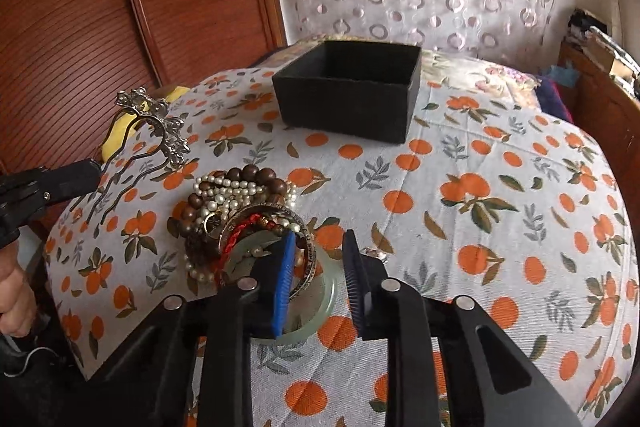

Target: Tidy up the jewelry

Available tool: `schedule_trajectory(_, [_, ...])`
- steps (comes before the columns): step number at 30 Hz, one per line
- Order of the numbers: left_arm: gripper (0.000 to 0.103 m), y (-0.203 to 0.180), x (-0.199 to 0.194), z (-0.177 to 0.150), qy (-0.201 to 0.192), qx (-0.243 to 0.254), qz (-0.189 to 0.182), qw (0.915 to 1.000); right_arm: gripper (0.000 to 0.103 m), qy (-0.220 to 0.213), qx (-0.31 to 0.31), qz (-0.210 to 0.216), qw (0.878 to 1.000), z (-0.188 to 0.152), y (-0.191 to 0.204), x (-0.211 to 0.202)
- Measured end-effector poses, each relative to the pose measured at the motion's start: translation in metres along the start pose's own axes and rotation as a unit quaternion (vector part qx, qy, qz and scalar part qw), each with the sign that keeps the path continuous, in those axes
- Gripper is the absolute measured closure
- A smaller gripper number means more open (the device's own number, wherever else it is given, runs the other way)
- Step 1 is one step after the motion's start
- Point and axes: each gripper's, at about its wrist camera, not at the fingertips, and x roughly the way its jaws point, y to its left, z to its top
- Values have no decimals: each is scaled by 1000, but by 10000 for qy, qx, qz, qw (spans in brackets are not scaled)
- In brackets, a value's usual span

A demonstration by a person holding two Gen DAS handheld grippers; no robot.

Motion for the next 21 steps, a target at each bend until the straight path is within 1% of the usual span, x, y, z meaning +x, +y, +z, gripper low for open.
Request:
schedule_trajectory(3, [102, 1, 1, 0, 1, 4, 0, 10000, 91, 76, -81, -23, 9999, -2, 3, 4])
schedule_trajectory(4, [102, 1, 0, 0, 2, 4, -3, 10000, 98, 42, -104, -5, 9999, -2, 3, 3])
schedule_trajectory(7, [102, 1, 0, 0, -4, 5, 1, 10000, 98, -16, -104, -20, 9999, -1, 4, -2])
schedule_trajectory(10, [102, 1, 1, -1, 7, 22, -17, 10000, 98, -180, -123, -67, 9997, 3, 4, -10])
schedule_trajectory(16, [102, -1, 5, -1, -7, 89, 64, 9999, 98, -458, -197, -224, 9985, 11, 3, -29])
schedule_trajectory(21, [102, -4, 3, 7, -100, 120, 25, 9999, 98, -578, -233, -352, 9974, 18, -1, -35])
